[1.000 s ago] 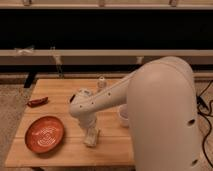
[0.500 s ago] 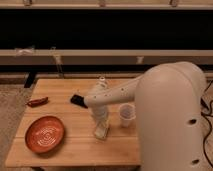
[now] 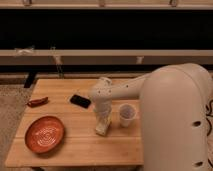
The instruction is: Wipe the white sponge on the table
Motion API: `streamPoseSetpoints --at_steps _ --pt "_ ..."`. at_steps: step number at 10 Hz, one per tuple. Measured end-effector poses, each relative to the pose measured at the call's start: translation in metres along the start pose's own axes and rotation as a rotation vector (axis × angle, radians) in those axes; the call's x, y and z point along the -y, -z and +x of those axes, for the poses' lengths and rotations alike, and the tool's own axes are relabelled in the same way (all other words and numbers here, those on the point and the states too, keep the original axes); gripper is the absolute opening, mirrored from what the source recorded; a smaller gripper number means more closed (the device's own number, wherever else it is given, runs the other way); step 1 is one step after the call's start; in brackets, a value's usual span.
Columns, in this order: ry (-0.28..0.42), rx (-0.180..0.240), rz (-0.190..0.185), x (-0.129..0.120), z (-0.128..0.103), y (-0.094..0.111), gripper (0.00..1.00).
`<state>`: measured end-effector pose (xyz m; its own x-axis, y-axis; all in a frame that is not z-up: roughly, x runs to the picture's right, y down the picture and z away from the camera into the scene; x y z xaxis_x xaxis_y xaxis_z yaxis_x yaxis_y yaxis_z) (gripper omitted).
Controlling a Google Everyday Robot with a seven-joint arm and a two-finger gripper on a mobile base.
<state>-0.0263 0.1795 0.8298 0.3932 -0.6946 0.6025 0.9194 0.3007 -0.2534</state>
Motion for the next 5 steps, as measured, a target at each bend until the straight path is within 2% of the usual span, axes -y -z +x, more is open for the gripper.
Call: streamPoseSetpoints --at_steps 5 --pt "0.098 -0.018 0.01 0.046 -0.025 0.003 0.0"
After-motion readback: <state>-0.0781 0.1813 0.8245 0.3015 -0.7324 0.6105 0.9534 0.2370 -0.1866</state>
